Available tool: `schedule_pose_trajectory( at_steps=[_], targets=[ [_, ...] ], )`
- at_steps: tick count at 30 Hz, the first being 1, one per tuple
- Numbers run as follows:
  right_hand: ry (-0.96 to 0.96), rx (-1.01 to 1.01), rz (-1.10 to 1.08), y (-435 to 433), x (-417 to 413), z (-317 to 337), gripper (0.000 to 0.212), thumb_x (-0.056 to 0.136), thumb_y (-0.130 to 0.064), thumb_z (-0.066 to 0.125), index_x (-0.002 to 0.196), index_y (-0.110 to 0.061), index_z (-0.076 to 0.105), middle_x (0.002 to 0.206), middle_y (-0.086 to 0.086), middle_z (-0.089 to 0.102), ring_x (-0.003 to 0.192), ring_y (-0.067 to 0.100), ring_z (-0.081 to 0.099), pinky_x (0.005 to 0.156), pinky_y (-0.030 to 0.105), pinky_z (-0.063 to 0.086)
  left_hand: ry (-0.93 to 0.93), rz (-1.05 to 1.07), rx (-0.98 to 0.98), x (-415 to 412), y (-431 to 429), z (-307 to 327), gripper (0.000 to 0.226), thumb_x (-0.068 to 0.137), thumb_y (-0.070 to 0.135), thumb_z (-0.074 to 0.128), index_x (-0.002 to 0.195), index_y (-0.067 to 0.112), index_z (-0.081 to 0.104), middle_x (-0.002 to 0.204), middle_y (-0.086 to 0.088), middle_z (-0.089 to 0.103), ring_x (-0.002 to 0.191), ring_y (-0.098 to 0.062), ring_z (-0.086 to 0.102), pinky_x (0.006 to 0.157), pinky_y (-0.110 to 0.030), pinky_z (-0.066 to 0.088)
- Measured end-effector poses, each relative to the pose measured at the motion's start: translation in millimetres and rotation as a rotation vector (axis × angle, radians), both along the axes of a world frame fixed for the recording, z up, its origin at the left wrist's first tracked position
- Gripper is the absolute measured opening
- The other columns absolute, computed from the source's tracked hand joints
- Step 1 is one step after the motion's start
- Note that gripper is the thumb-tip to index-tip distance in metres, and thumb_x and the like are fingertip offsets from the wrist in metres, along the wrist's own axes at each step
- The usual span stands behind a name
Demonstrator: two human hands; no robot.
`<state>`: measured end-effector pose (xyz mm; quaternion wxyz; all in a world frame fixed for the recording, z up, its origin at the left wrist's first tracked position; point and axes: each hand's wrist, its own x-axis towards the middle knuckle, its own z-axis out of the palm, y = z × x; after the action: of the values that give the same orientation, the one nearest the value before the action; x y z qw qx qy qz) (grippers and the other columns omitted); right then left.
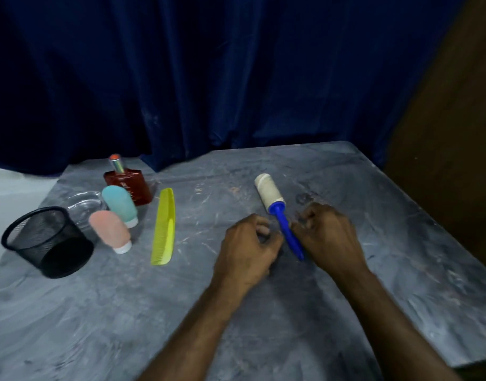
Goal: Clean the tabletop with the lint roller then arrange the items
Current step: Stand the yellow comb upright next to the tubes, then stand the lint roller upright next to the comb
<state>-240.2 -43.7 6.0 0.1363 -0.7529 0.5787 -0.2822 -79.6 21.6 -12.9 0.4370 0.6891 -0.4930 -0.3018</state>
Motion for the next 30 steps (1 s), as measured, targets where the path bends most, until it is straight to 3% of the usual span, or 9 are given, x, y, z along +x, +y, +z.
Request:
schedule_pose_trajectory(
  at_steps=[2, 5, 8, 12, 16, 19, 21, 26, 30],
  targets=[
    [-0.009, 0.017, 0.018, -3.4, -2.6, -6.3, 0.025, 0.080, -0.041, 0.071, 0.078, -0.018, 0.063, 0.076, 0.006, 0.071, 0.082, 0.032, 0.069, 0.073, 0.037, 0.054, 0.090, -0.011, 0.047, -10.2, -12.6, 2.1, 0.037, 0.083, 0.043, 0.074, 0.115, 0.025, 0.072, 0.106, 0.012, 0.072, 0.059, -0.021, 0.076, 0.052, -0.048, 0.065],
    [-0.010, 0.079, 0.036, -8.7, -3.6, -10.4, 0.033, 0.079, -0.052, 0.060, 0.078, -0.019, 0.064, 0.071, 0.002, 0.072, 0.079, 0.027, 0.071, 0.075, 0.039, 0.056, 0.198, -0.006, 0.104, -17.7, -26.7, -0.7, 0.030, 0.091, 0.028, 0.077, 0.119, 0.020, 0.071, 0.108, 0.006, 0.075, 0.069, -0.022, 0.079, 0.055, -0.046, 0.066],
    [-0.046, 0.183, 0.056, -16.4, -3.2, -11.9, 0.026, 0.085, -0.046, 0.067, 0.075, -0.023, 0.066, 0.069, -0.003, 0.072, 0.078, 0.020, 0.071, 0.075, 0.035, 0.056, 0.302, -0.012, 0.131, -23.0, -33.4, -5.5, 0.017, 0.095, 0.015, 0.074, 0.111, 0.021, 0.070, 0.100, -0.001, 0.075, 0.072, -0.016, 0.075, 0.054, -0.038, 0.065],
    [-0.084, 0.231, 0.096, -19.8, 1.7, -16.5, 0.018, 0.090, -0.036, 0.067, 0.082, -0.022, 0.074, 0.070, -0.002, 0.073, 0.063, 0.015, 0.066, 0.070, 0.035, 0.058, 0.353, -0.018, 0.106, -27.6, -35.0, -8.4, 0.022, 0.097, 0.002, 0.067, 0.107, 0.021, 0.071, 0.087, 0.004, 0.073, 0.061, -0.007, 0.072, 0.051, -0.028, 0.062],
    [-0.150, 0.233, 0.102, -15.8, 11.0, -17.7, 0.017, 0.092, -0.034, 0.068, 0.083, -0.021, 0.074, 0.068, 0.000, 0.073, 0.065, 0.022, 0.071, 0.067, 0.037, 0.059, 0.337, 0.000, 0.026, -23.1, -26.1, -8.8, 0.023, 0.098, 0.005, 0.067, 0.106, 0.025, 0.073, 0.096, 0.002, 0.077, 0.071, -0.011, 0.078, 0.056, -0.031, 0.064],
    [-0.268, 0.234, 0.146, -10.9, 28.5, -12.7, 0.017, 0.091, -0.031, 0.071, 0.080, -0.020, 0.075, 0.059, -0.007, 0.069, 0.055, 0.010, 0.067, 0.061, 0.034, 0.058, 0.321, 0.047, -0.054, -6.6, -15.0, -7.0, 0.028, 0.096, 0.006, 0.069, 0.107, 0.031, 0.074, 0.100, 0.002, 0.079, 0.076, -0.020, 0.081, 0.062, -0.037, 0.067],
    [-0.337, 0.236, 0.193, -6.4, 46.4, -7.5, 0.017, 0.090, -0.031, 0.072, 0.079, -0.019, 0.075, 0.059, -0.007, 0.071, 0.051, 0.008, 0.067, 0.060, 0.035, 0.060, 0.293, 0.091, -0.103, 10.8, -5.7, -2.9, 0.027, 0.088, 0.018, 0.074, 0.112, 0.030, 0.076, 0.102, 0.004, 0.080, 0.076, -0.024, 0.081, 0.069, -0.045, 0.068],
    [-0.406, 0.320, 0.311, 11.8, 97.8, 4.9, 0.016, 0.094, -0.025, 0.071, 0.081, -0.016, 0.075, 0.059, 0.000, 0.073, 0.049, 0.021, 0.072, 0.057, 0.037, 0.062, 0.289, 0.159, -0.123, 60.4, 21.3, 4.9, 0.033, 0.086, 0.021, 0.078, 0.119, 0.022, 0.075, 0.108, -0.003, 0.079, 0.078, -0.033, 0.081, 0.074, -0.054, 0.067],
    [-0.410, 0.438, 0.350, 23.0, 134.9, 0.4, 0.018, 0.093, -0.024, 0.070, 0.076, -0.018, 0.073, 0.058, 0.006, 0.073, 0.050, 0.025, 0.073, 0.063, 0.046, 0.065, 0.246, 0.220, -0.080, 92.2, 40.8, 5.8, 0.048, 0.076, 0.030, 0.075, 0.123, 0.018, 0.075, 0.108, -0.007, 0.079, 0.079, -0.034, 0.081, 0.072, -0.052, 0.067]
  ],
)
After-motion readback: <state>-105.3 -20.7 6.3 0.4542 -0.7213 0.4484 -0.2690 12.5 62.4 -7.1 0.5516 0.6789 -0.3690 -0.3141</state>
